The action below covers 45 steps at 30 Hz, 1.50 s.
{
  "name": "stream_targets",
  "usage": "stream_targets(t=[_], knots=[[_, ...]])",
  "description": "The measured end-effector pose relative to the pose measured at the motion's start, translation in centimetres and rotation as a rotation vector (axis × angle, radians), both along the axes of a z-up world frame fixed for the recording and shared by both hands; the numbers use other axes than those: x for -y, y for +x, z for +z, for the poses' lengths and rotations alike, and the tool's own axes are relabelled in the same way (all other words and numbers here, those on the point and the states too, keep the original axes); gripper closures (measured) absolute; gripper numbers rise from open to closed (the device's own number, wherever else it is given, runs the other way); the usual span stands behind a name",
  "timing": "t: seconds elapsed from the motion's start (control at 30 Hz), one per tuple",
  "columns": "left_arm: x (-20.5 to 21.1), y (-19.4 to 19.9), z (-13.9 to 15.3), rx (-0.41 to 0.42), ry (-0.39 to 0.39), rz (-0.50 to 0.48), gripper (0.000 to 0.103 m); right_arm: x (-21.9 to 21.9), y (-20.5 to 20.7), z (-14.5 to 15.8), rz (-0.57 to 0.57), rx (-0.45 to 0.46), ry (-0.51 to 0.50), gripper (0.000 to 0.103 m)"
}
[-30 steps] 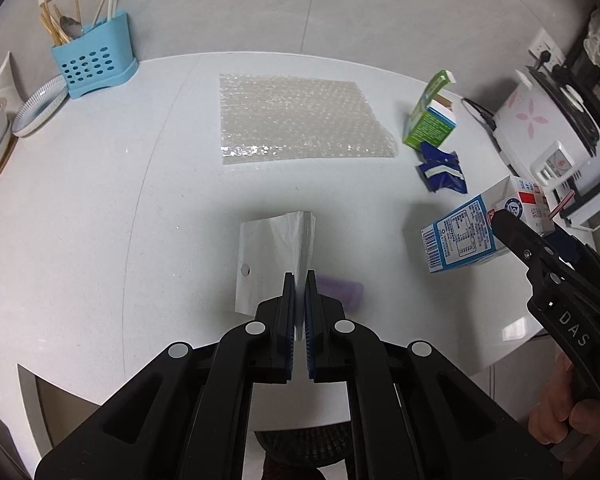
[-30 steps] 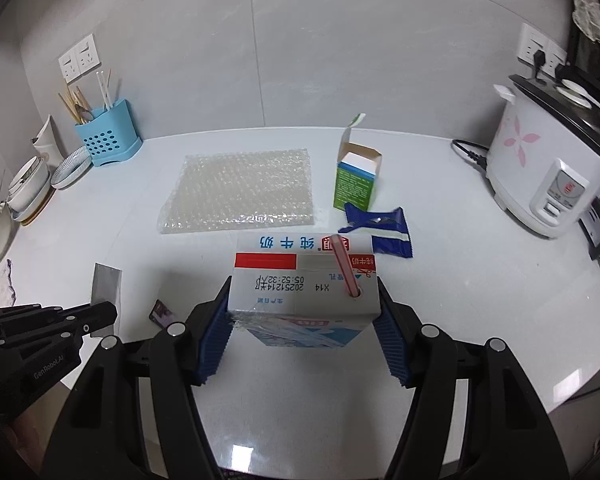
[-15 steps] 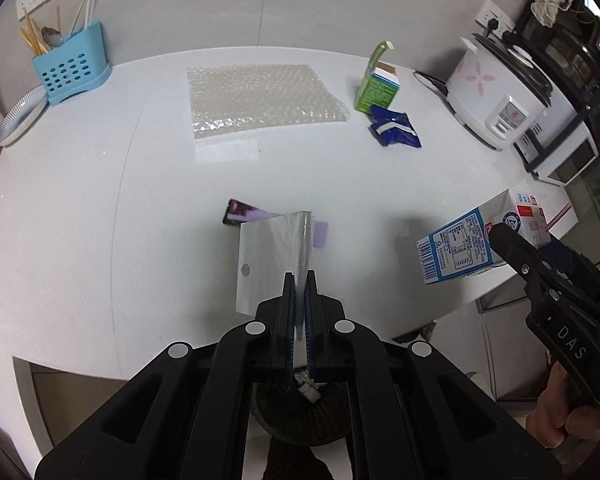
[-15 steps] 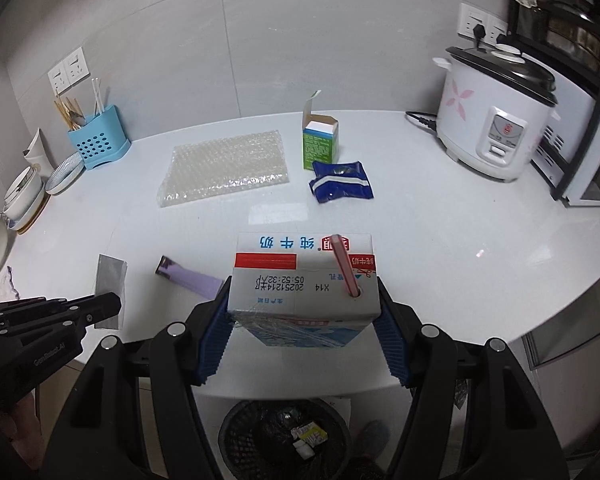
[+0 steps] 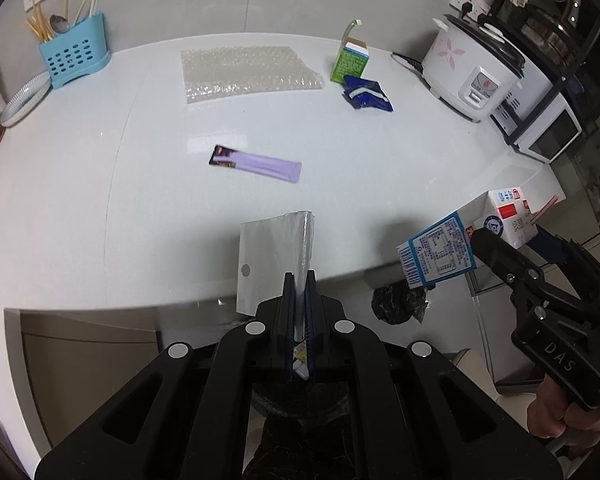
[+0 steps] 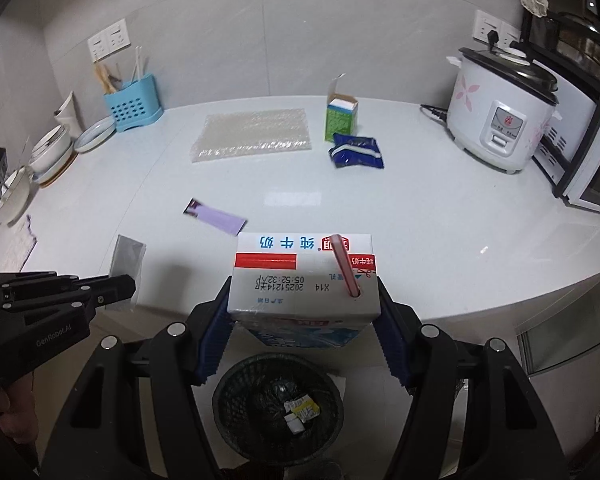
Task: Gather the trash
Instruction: 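Lift the white packet with the left tool while the right tool lifts the milk carton, then lower both tools over the wastebasket and open them to drop the items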
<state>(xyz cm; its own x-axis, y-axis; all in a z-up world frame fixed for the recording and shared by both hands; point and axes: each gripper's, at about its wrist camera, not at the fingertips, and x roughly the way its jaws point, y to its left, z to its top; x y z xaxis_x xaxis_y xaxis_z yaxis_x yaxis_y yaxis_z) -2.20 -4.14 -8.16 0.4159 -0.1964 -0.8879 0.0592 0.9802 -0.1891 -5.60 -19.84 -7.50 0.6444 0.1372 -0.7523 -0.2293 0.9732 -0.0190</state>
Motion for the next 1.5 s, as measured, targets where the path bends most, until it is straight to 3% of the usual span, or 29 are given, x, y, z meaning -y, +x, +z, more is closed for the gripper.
stream_targets(t=[0.53,0.87,1.1,1.5], knots=[[1.7,-6.4,-5.6,-0.058,-0.051,0.063,0.100,1.6,-4.3,-5.0,0.098,-0.072,-0.020,0.042],[2.0,-8.5,-10.4,-0.083,-0.072,0.082,0.100,1.5,-5.0,-10.7,0.154,-0.145,-0.029,0.042],[1.4,-9.4,-14.1,-0.158,-0.102,0.108,0.100,0.8,-5.0,-14.3,0.189,-0.207,-0.043,0.041],[0.1,-9.7,-15.7,-0.203,-0.084,0.124,0.100,-0.5,-4.5,-18.3,0.204,-0.298,-0.048,0.041]])
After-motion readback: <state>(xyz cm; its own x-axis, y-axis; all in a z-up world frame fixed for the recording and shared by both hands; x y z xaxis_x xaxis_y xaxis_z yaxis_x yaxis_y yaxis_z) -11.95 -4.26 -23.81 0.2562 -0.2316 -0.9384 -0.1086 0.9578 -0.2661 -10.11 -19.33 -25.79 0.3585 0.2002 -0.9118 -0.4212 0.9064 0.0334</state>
